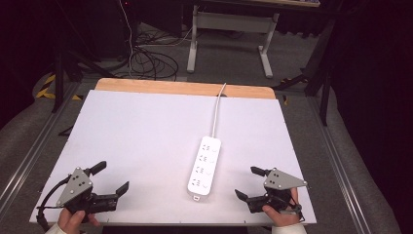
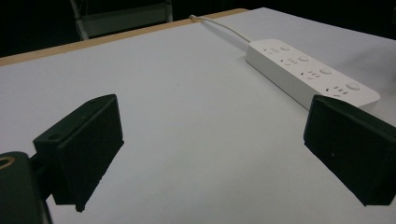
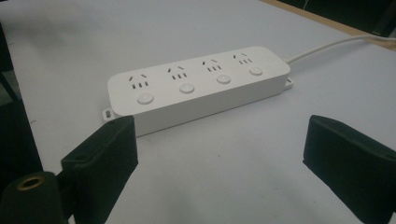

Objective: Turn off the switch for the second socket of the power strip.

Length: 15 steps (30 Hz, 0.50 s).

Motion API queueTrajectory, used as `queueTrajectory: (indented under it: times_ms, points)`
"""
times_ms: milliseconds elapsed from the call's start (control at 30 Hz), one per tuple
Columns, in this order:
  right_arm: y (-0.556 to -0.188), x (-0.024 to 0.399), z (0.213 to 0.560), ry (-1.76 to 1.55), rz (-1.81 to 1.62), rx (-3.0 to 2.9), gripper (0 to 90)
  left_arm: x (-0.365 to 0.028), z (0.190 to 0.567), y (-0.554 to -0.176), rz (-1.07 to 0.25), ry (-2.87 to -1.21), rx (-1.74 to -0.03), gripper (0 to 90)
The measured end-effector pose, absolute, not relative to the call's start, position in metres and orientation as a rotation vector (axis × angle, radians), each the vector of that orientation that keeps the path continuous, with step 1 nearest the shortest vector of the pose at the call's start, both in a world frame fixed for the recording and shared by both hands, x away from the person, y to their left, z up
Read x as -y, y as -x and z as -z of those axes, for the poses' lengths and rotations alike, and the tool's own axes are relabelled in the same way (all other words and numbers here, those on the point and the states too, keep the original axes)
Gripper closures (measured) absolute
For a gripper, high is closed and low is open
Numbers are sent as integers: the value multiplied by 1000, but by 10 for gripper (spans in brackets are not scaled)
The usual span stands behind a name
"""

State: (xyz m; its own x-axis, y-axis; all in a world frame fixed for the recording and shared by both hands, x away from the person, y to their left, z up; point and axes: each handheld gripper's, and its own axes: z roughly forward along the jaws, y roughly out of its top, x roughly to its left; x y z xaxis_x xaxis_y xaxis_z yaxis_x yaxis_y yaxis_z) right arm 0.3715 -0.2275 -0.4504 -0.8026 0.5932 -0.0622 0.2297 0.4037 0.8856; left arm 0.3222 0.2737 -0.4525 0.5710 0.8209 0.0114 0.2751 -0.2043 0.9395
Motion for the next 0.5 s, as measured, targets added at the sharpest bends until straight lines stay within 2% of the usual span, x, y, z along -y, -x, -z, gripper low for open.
queueTrajectory:
  times_ms: [500]
  points:
    - [-370,226,449,-701,-1315,-2289,107,-273,452,-321,-698,-1740,-910,51]
